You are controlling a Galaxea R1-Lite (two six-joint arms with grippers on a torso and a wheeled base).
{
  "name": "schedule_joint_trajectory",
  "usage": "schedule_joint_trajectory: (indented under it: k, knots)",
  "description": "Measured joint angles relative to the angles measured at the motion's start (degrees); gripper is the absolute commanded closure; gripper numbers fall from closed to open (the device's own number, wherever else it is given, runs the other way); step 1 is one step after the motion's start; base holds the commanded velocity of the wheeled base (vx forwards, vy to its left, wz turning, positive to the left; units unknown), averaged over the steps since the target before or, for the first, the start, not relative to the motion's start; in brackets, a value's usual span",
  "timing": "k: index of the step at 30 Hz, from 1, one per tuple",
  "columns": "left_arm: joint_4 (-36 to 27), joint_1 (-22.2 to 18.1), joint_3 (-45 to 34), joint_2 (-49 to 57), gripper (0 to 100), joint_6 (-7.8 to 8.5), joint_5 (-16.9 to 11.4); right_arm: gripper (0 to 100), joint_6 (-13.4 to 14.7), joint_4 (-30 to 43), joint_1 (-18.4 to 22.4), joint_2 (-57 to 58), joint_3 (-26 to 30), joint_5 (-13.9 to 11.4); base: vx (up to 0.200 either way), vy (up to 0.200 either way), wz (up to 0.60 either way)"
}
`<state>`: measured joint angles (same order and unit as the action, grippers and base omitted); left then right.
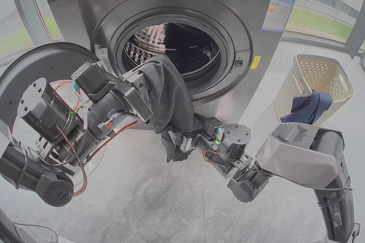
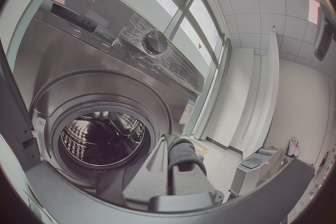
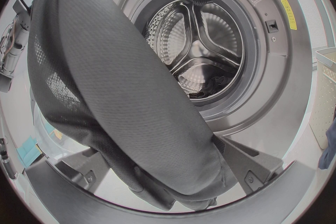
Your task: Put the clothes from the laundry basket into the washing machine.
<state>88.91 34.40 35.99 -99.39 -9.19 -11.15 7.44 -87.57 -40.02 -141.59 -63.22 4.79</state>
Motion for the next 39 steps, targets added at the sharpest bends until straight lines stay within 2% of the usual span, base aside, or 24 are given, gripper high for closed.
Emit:
schedule_joint_trajectory:
  k: [13, 14, 21, 28, 39]
  knots:
    - [0.0, 2.0, -1.9, 0.3, 100, 0.33, -0.3, 0, 0.0, 0.3, 0.8, -4.4, -7.3, 0.6, 0.0, 0.0, 0.0]
    - [0.0, 2.0, -1.9, 0.4, 100, 0.28, -0.2, 100, 0.0, 0.3, 0.8, -4.6, -7.6, 0.7, 0.0, 0.0, 0.0]
    - [0.0, 2.1, -2.0, 1.0, 100, -0.33, -0.2, 100, 0.1, 0.1, 1.4, -5.3, -8.8, 0.8, 0.0, 0.0, 0.0]
    - [-0.1, -0.1, -1.6, 1.2, 100, -0.28, 0.2, 100, 0.1, -0.3, 2.3, -4.7, -7.7, 0.8, 0.0, 0.0, 0.0]
    - [-0.1, -8.3, -2.2, -3.1, 100, 0.3, 0.2, 100, 0.2, -0.8, 2.9, 3.3, 2.8, 0.3, 0.0, 0.0, 0.0]
